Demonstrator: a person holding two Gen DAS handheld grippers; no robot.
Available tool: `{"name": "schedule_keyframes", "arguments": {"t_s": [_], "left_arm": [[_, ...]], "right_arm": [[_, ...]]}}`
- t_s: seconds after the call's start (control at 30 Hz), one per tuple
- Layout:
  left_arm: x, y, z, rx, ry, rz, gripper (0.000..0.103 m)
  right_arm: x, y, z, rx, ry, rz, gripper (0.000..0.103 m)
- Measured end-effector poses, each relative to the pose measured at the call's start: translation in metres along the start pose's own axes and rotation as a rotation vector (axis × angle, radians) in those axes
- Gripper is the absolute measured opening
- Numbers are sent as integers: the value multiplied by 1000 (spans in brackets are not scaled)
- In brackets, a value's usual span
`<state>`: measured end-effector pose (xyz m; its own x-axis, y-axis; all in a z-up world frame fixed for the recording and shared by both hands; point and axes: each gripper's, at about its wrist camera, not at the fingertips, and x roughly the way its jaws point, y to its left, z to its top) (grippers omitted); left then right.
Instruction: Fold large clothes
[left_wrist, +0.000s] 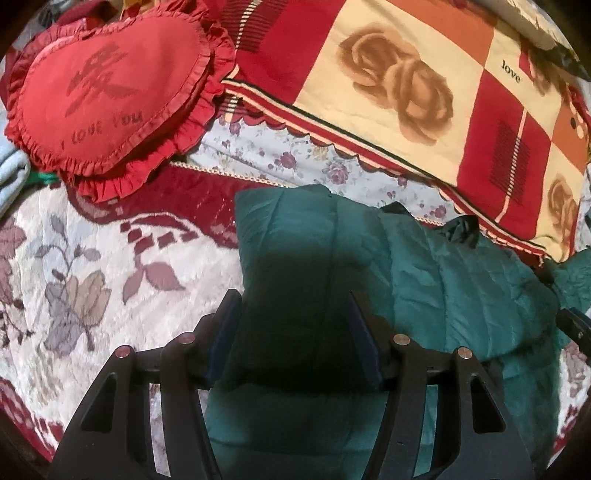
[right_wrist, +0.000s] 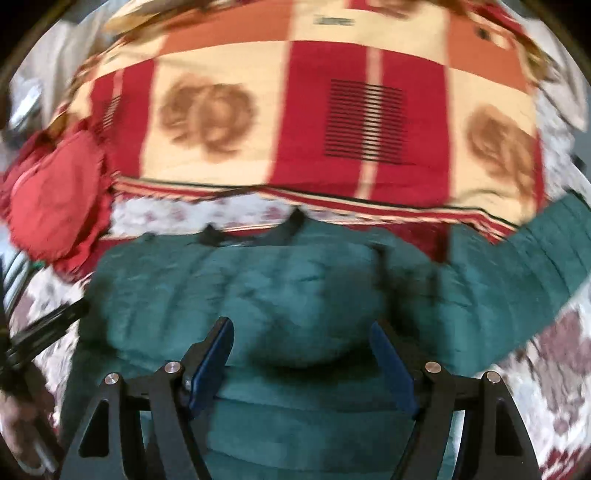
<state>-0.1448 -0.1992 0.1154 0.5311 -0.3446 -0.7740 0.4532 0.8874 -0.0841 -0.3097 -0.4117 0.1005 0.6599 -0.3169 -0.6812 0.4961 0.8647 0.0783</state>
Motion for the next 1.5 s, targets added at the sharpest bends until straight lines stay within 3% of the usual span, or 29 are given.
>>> {"name": "schedule_keyframes", "arguments": {"t_s": [0.13, 0.27, 0.4, 0.63, 0.73, 0.97, 1.13, 1.4, 1.5], "left_arm": [[15, -9, 0, 35, 16, 31, 58], [27, -14, -2, 69, 13, 73, 60], [38, -7, -6, 40, 25, 45, 82], [50, 8, -9, -60, 70, -25, 86], [43, 6, -10, -43, 63, -8, 86], [10, 2, -16, 14, 2, 23, 86], [-16, -1, -21, 14, -31, 5, 86], [-60, -20, -38, 66, -79, -35, 86], [-75, -30, -44, 73, -101, -51, 86]], "right_arm": [[29, 17, 4, -39, 22, -21, 73], [62, 8, 2, 21, 82, -35, 73], [88, -1, -3, 44, 137, -35, 73], [94, 0, -5, 47, 147, -30, 89], [89, 1, -3, 38, 163, -31, 97], [54, 1, -14, 62, 113, -1, 98], [71, 3, -24, 5, 197, -35, 99], [5, 14, -33, -51, 74, -11, 98], [-14, 12, -47, -48, 70, 16, 98]]}}
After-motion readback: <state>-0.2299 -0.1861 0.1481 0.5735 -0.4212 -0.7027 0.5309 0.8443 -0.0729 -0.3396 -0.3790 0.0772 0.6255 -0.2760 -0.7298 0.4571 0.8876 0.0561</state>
